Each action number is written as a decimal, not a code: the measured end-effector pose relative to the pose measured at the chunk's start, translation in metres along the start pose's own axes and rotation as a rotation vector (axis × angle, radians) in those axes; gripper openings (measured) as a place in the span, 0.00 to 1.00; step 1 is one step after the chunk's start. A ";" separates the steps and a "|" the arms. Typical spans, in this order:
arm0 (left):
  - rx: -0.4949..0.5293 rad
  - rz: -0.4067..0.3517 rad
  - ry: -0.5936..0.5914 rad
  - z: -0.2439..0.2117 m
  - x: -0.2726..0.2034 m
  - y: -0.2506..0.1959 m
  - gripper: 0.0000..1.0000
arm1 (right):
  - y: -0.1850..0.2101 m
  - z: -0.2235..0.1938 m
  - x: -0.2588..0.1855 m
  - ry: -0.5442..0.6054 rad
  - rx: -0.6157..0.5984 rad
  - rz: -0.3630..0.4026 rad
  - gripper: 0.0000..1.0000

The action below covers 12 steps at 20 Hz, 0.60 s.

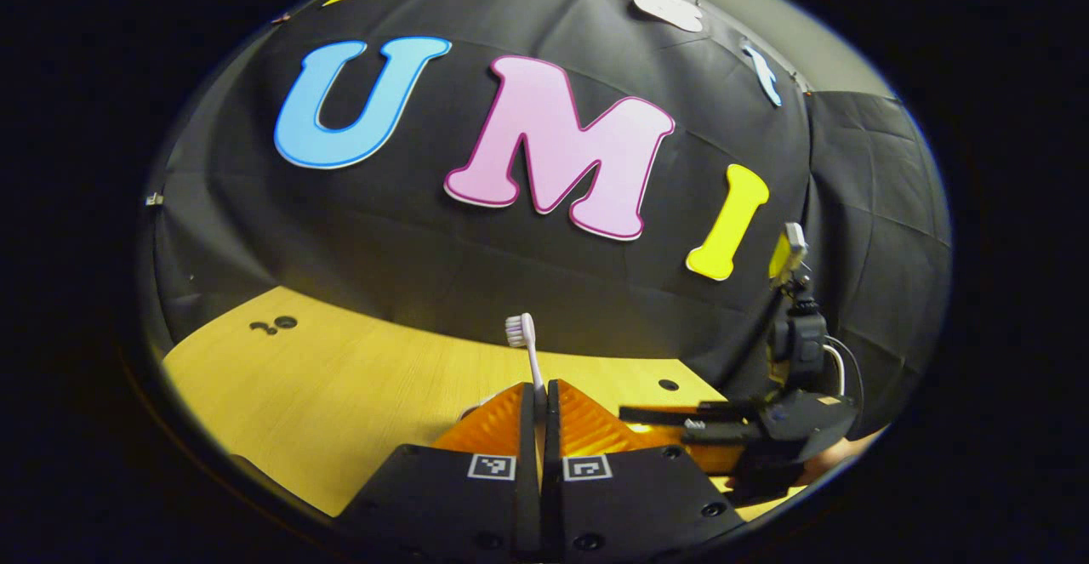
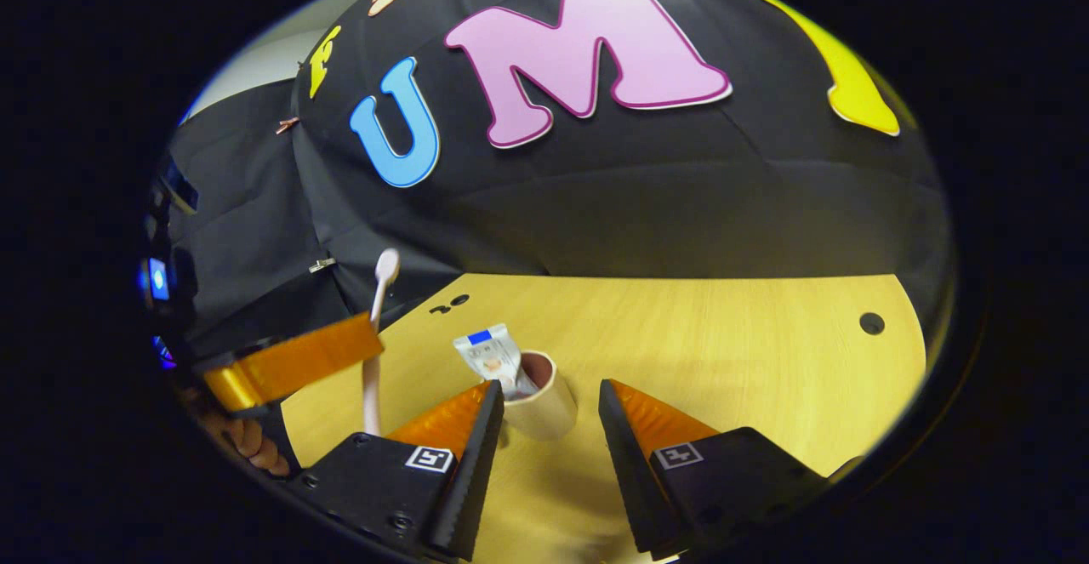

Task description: Put the toothbrush and toothpaste on the desktop into the cup, then pick up the cup and place it on the coaster on the desktop.

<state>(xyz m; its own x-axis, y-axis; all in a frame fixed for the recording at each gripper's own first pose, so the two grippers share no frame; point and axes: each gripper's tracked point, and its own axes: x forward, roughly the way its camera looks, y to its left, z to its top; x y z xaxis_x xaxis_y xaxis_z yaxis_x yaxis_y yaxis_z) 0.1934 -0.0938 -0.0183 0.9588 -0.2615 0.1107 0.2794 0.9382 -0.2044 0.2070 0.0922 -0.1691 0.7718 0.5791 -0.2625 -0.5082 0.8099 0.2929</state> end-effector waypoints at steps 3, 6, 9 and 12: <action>0.071 -0.061 -0.048 0.012 0.024 -0.012 0.06 | -0.009 -0.017 -0.026 0.018 0.024 -0.021 0.70; 0.180 -0.107 -0.074 0.017 0.050 -0.017 0.06 | -0.015 -0.037 -0.049 0.037 0.023 -0.046 0.70; 0.241 -0.114 -0.072 0.009 0.080 -0.011 0.06 | -0.016 -0.055 -0.065 0.063 0.017 -0.061 0.70; 0.311 -0.108 -0.036 -0.008 0.104 -0.001 0.06 | -0.019 -0.067 -0.077 0.078 0.036 -0.075 0.70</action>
<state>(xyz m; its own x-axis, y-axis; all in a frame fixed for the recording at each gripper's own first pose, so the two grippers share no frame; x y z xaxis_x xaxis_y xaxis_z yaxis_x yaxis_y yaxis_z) 0.2933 -0.1241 -0.0148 0.9207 -0.3598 0.1510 0.3449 0.9314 0.1167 0.1314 0.0382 -0.2164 0.7743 0.5240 -0.3549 -0.4354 0.8480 0.3021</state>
